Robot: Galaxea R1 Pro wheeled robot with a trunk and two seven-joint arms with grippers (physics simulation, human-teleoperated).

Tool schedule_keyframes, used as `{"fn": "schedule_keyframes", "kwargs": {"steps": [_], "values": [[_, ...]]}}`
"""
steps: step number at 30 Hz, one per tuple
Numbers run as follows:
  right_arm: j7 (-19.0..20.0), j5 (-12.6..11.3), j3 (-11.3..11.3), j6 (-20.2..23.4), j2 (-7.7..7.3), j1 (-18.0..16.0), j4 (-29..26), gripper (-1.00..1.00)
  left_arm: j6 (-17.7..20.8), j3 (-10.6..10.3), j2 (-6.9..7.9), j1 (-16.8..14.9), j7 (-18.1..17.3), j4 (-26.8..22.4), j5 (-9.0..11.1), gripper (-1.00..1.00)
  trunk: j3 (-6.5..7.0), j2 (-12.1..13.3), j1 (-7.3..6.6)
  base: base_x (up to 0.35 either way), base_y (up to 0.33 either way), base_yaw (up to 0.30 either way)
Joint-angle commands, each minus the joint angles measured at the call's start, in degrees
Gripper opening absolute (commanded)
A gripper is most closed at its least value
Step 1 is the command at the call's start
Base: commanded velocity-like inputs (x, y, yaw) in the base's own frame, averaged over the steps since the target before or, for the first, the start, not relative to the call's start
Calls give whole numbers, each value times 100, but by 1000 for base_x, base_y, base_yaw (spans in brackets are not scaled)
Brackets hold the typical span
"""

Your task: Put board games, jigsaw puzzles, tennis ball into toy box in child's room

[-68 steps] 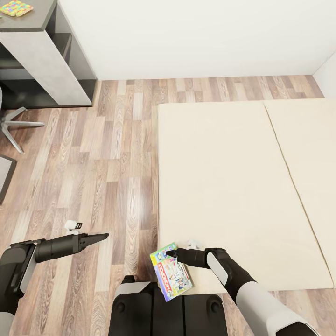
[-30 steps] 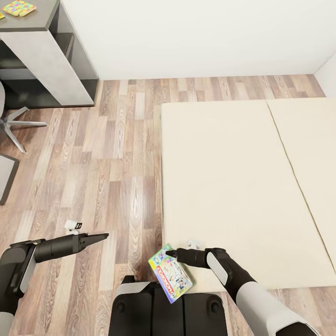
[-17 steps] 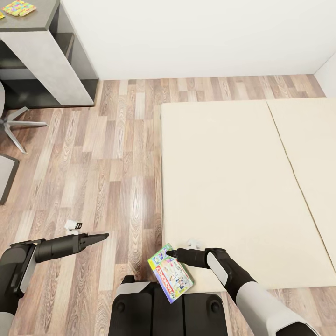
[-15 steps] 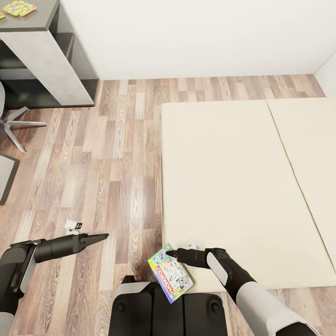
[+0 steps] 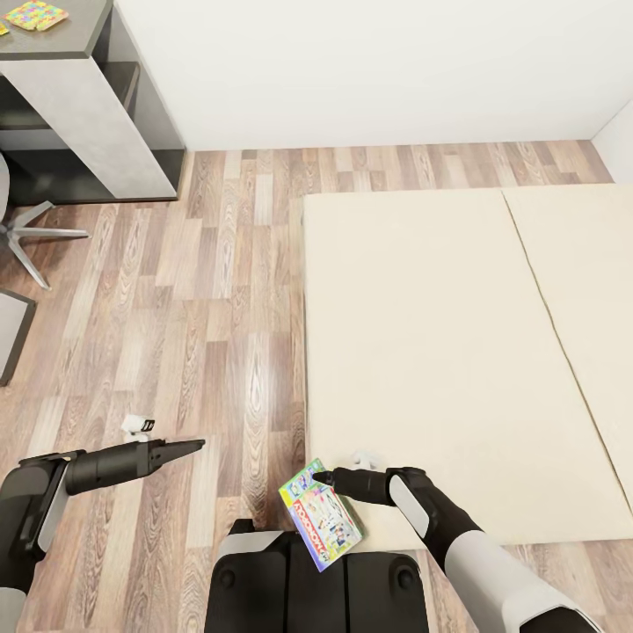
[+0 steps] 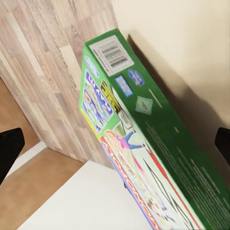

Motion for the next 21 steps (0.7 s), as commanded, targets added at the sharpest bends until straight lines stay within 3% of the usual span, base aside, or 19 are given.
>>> {"fn": "schedule_keyframes", "kwargs": {"steps": [1,21], "values": [[0,-18,8,23,-2,-2,-5,100,61,-1,2,-1,-23,-1,-3,100,-4,-6,2,0,0,0],[0,-18,8,13,-5,18,-29,100,61,3,4,3,-23,-1,-3,100,24,-6,2,0,0,0]]}}
